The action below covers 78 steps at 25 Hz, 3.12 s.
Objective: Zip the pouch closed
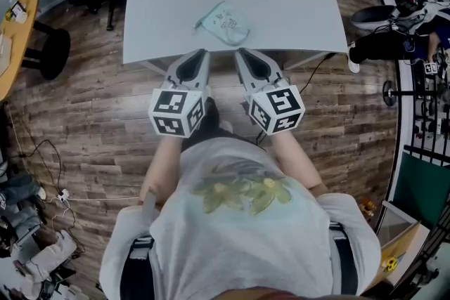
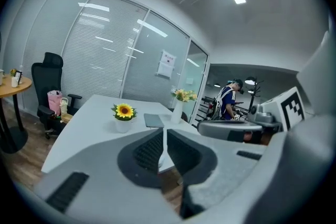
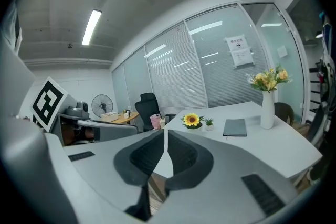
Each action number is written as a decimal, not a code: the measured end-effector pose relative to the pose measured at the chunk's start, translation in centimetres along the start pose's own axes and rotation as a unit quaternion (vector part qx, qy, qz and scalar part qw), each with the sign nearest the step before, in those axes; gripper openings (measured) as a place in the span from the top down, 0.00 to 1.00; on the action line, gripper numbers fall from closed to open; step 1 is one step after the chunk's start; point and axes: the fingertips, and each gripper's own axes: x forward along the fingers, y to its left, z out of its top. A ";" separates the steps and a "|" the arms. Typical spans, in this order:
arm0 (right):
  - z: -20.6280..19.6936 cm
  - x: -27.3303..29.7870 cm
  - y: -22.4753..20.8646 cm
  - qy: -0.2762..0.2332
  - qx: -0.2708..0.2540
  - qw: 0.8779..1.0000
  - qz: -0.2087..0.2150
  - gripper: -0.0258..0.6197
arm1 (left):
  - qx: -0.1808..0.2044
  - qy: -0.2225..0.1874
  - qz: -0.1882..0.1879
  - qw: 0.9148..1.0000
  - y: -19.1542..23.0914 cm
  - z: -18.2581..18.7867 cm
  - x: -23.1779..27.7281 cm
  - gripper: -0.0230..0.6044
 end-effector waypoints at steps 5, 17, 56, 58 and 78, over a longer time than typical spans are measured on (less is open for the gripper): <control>-0.4 2.6 -1.6 0.019 0.011 1.000 0.007 0.91 | -0.005 0.006 -0.008 1.000 1.7 0.2 2.3 0.82; -1.6 8.0 -5.3 0.073 0.024 0.997 0.010 0.76 | -0.036 0.089 0.037 0.995 8.4 -3.1 7.0 0.64; -8.9 26.0 -9.3 0.265 -0.006 0.962 0.067 0.76 | -0.138 0.353 0.016 0.925 19.5 -18.5 20.4 0.74; -9.7 26.9 -8.6 0.280 -0.017 0.956 0.086 0.76 | -0.129 0.360 0.019 0.924 20.0 -18.8 20.5 0.83; -13.8 31.6 -6.0 0.382 -0.137 0.891 0.206 0.76 | -0.069 0.367 0.009 0.927 20.4 -18.2 20.6 0.93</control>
